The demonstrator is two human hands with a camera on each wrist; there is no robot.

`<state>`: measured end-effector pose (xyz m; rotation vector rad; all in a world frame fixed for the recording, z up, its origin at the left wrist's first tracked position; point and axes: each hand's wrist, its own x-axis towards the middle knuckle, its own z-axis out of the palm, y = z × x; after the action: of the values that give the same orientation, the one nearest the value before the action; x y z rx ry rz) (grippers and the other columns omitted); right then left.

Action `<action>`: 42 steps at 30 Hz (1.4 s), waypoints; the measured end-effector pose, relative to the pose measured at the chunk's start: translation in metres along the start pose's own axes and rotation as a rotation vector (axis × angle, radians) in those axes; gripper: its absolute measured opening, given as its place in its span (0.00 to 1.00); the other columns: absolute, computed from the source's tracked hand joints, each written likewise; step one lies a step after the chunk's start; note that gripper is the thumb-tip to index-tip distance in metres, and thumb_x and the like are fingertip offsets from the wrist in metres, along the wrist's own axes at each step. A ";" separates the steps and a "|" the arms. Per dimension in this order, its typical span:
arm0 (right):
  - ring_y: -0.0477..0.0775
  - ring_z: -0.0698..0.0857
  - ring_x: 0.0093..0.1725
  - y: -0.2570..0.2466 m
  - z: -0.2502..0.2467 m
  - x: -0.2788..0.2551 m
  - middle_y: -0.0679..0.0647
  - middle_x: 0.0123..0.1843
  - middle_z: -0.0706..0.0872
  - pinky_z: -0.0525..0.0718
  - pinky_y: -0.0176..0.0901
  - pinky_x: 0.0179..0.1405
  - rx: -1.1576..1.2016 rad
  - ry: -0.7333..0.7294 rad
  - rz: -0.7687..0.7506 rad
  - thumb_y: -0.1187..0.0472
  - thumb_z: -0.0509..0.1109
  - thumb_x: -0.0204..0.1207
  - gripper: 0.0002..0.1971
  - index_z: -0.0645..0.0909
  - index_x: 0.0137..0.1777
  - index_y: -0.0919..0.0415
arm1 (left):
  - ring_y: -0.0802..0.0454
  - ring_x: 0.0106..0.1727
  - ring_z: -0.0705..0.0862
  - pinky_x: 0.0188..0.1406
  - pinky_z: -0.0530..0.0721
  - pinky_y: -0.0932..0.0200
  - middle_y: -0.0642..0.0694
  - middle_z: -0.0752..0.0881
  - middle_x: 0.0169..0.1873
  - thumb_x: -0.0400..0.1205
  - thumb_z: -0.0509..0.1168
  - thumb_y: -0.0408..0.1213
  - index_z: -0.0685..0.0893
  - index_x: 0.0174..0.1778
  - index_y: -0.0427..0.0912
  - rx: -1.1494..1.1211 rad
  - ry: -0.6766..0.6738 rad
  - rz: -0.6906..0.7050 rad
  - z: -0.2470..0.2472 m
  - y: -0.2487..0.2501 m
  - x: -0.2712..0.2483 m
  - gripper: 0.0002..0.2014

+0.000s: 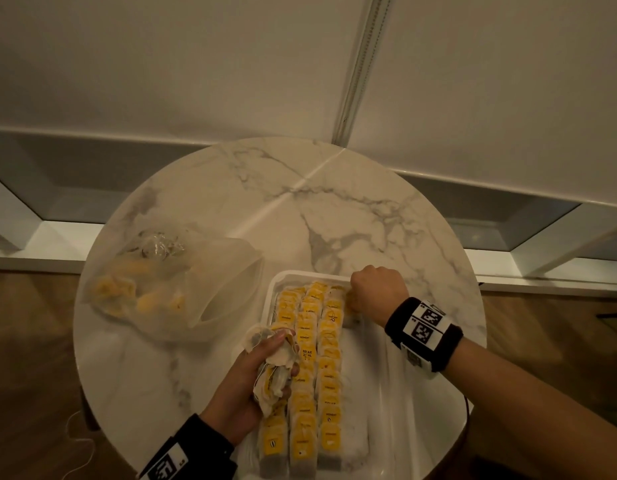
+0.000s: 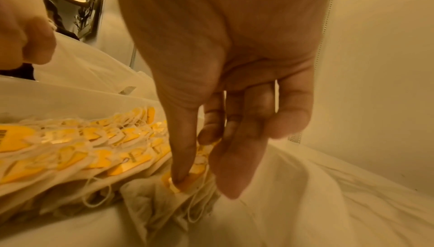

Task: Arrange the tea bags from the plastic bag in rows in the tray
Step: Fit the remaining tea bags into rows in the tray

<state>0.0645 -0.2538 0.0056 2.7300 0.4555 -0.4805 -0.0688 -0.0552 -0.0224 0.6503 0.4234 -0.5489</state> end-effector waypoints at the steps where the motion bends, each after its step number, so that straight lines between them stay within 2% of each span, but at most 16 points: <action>1: 0.62 0.86 0.47 0.000 -0.002 -0.001 0.57 0.48 0.84 0.72 0.46 0.37 0.007 -0.007 0.007 0.59 0.63 0.80 0.09 0.82 0.53 0.61 | 0.49 0.27 0.83 0.15 0.79 0.60 0.37 0.81 0.33 0.48 0.90 0.46 0.87 0.45 0.37 -0.005 -0.001 -0.001 0.000 0.000 0.000 0.34; 3: 0.60 0.80 0.40 0.001 -0.006 -0.005 0.54 0.39 0.76 0.71 0.46 0.37 0.032 -0.013 0.022 0.57 0.62 0.80 0.06 0.79 0.48 0.58 | 0.49 0.28 0.83 0.15 0.79 0.61 0.38 0.82 0.34 0.48 0.90 0.46 0.88 0.44 0.38 -0.013 -0.002 0.000 0.000 0.001 0.000 0.32; 5: 0.58 0.75 0.39 0.000 -0.012 -0.012 0.53 0.36 0.71 0.70 0.45 0.38 0.082 -0.009 0.019 0.55 0.63 0.81 0.07 0.74 0.44 0.57 | 0.49 0.28 0.83 0.15 0.79 0.62 0.38 0.82 0.35 0.51 0.89 0.45 0.89 0.43 0.39 -0.021 0.002 -0.001 0.000 0.001 -0.001 0.29; 10: 0.61 0.84 0.49 -0.011 -0.025 -0.043 0.56 0.51 0.85 0.74 0.48 0.40 0.151 0.056 -0.215 0.50 0.60 0.84 0.12 0.80 0.53 0.57 | 0.49 0.28 0.82 0.13 0.76 0.62 0.39 0.82 0.35 0.74 0.76 0.40 0.85 0.45 0.39 -0.033 0.059 -0.012 0.004 0.003 -0.004 0.11; 12: 0.59 0.85 0.49 -0.021 -0.026 -0.059 0.52 0.48 0.86 0.79 0.50 0.42 0.275 0.170 -0.335 0.50 0.60 0.84 0.11 0.80 0.53 0.55 | 0.49 0.28 0.81 0.13 0.76 0.62 0.40 0.81 0.35 0.76 0.70 0.42 0.85 0.45 0.39 -0.041 0.083 -0.005 0.007 0.004 -0.003 0.09; 14: 0.57 0.85 0.41 -0.032 -0.028 -0.077 0.50 0.42 0.86 0.81 0.51 0.36 0.412 0.270 -0.431 0.50 0.61 0.83 0.10 0.80 0.51 0.54 | 0.50 0.28 0.80 0.14 0.75 0.62 0.40 0.81 0.34 0.78 0.67 0.43 0.84 0.45 0.39 -0.055 0.106 0.006 0.008 0.004 -0.003 0.10; 17: 0.47 0.80 0.36 -0.051 -0.030 -0.101 0.46 0.41 0.83 0.81 0.48 0.33 0.594 0.352 -0.506 0.49 0.60 0.84 0.10 0.80 0.53 0.52 | 0.50 0.32 0.81 0.24 0.77 0.60 0.42 0.81 0.37 0.78 0.71 0.46 0.85 0.50 0.40 -0.113 0.093 0.016 0.006 0.005 -0.002 0.13; 19: 0.42 0.78 0.36 -0.062 -0.032 -0.115 0.43 0.44 0.82 0.81 0.42 0.34 0.700 0.370 -0.525 0.48 0.62 0.84 0.10 0.80 0.55 0.51 | 0.49 0.35 0.85 0.32 0.82 0.57 0.42 0.86 0.39 0.77 0.73 0.46 0.90 0.48 0.40 -0.158 0.064 0.010 0.009 0.008 -0.005 0.12; 22: 0.41 0.77 0.36 -0.078 -0.029 -0.129 0.41 0.46 0.81 0.79 0.37 0.32 0.741 0.427 -0.526 0.43 0.65 0.81 0.11 0.77 0.56 0.48 | 0.49 0.34 0.86 0.33 0.87 0.57 0.43 0.87 0.36 0.77 0.66 0.46 0.92 0.42 0.40 -0.203 0.042 0.015 0.017 0.009 -0.006 0.15; 25: 0.42 0.78 0.36 -0.089 -0.021 -0.129 0.41 0.46 0.80 0.79 0.37 0.32 0.712 0.480 -0.459 0.40 0.68 0.77 0.14 0.75 0.55 0.46 | 0.46 0.40 0.87 0.45 0.85 0.52 0.42 0.88 0.40 0.80 0.64 0.49 0.93 0.42 0.40 -0.204 0.079 0.011 0.018 0.006 -0.002 0.18; 29: 0.43 0.76 0.34 -0.096 -0.017 -0.124 0.41 0.42 0.78 0.77 0.38 0.30 0.678 0.519 -0.351 0.41 0.70 0.75 0.12 0.78 0.49 0.47 | 0.43 0.49 0.91 0.48 0.89 0.50 0.36 0.91 0.51 0.84 0.60 0.51 0.91 0.54 0.36 -0.178 0.117 -0.018 0.024 0.003 -0.001 0.23; 32: 0.45 0.74 0.32 -0.098 -0.018 -0.125 0.43 0.41 0.77 0.76 0.41 0.29 0.716 0.543 -0.321 0.49 0.68 0.77 0.05 0.80 0.46 0.48 | 0.42 0.54 0.90 0.60 0.83 0.46 0.36 0.90 0.55 0.84 0.61 0.51 0.86 0.63 0.35 -0.191 0.132 -0.012 0.027 0.002 -0.002 0.24; 34: 0.45 0.75 0.33 -0.097 -0.019 -0.125 0.43 0.40 0.77 0.77 0.43 0.30 0.781 0.560 -0.319 0.52 0.67 0.79 0.04 0.82 0.47 0.49 | 0.42 0.55 0.90 0.67 0.80 0.45 0.36 0.89 0.54 0.83 0.62 0.52 0.85 0.64 0.34 -0.208 0.148 -0.019 0.025 0.000 -0.002 0.25; 35: 0.44 0.75 0.33 -0.096 -0.020 -0.125 0.43 0.40 0.77 0.78 0.44 0.31 0.831 0.565 -0.319 0.53 0.67 0.80 0.04 0.83 0.47 0.49 | 0.42 0.54 0.90 0.67 0.80 0.45 0.36 0.90 0.53 0.83 0.63 0.52 0.85 0.64 0.34 -0.224 0.151 -0.019 0.024 0.000 -0.002 0.25; 38: 0.41 0.78 0.36 -0.091 -0.023 -0.123 0.40 0.39 0.79 0.80 0.42 0.34 1.048 0.578 -0.309 0.55 0.70 0.79 0.03 0.84 0.47 0.50 | 0.46 0.45 0.90 0.53 0.85 0.51 0.38 0.90 0.44 0.84 0.61 0.52 0.86 0.59 0.34 -0.254 0.121 -0.002 0.023 -0.001 -0.002 0.24; 42: 0.46 0.80 0.35 -0.082 -0.028 -0.121 0.42 0.36 0.82 0.75 0.31 0.37 1.399 0.553 -0.245 0.62 0.75 0.75 0.03 0.86 0.41 0.53 | 0.43 0.48 0.87 0.50 0.86 0.50 0.35 0.88 0.49 0.80 0.65 0.49 0.86 0.58 0.32 -0.248 0.102 0.065 0.023 -0.004 0.000 0.22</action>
<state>-0.0656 -0.2007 0.0542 4.2220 0.8033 -0.0076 -0.0667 -0.0727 -0.0071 0.4529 0.5542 -0.3948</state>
